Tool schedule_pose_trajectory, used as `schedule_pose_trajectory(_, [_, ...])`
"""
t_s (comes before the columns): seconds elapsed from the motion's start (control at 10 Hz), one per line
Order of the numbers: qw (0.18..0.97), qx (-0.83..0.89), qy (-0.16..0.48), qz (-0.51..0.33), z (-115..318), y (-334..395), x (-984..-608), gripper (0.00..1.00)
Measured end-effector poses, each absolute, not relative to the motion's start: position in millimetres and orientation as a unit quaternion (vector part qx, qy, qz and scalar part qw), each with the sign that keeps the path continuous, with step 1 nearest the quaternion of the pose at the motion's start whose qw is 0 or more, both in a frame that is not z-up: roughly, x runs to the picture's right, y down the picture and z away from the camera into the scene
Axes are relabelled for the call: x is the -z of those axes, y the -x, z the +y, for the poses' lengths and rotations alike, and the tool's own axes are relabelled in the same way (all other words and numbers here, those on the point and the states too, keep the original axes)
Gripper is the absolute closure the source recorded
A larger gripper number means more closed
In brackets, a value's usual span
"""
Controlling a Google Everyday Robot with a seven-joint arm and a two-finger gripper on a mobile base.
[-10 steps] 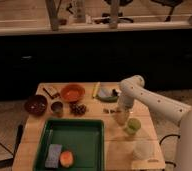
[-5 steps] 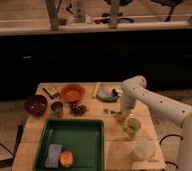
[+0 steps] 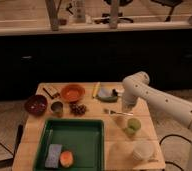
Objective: Place fork in tray
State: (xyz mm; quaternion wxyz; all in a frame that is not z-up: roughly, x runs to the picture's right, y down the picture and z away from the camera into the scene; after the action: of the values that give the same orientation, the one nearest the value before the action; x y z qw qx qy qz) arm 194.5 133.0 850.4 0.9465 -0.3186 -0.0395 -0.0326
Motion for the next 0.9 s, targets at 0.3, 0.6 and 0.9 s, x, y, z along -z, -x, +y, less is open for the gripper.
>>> schedule_pose_trajectory(0.3, [0.95,0.04,0.308,-0.043,122.0,-187.3,-840.7,0.84])
schedule_pose_trajectory(0.6, [0.945,0.037,0.322,-0.049,131.3,-186.1,-854.4,0.43])
schedule_pose_trajectory(0.9, [0.942,0.037,0.33,-0.051,135.0,-185.1,-859.8,0.2])
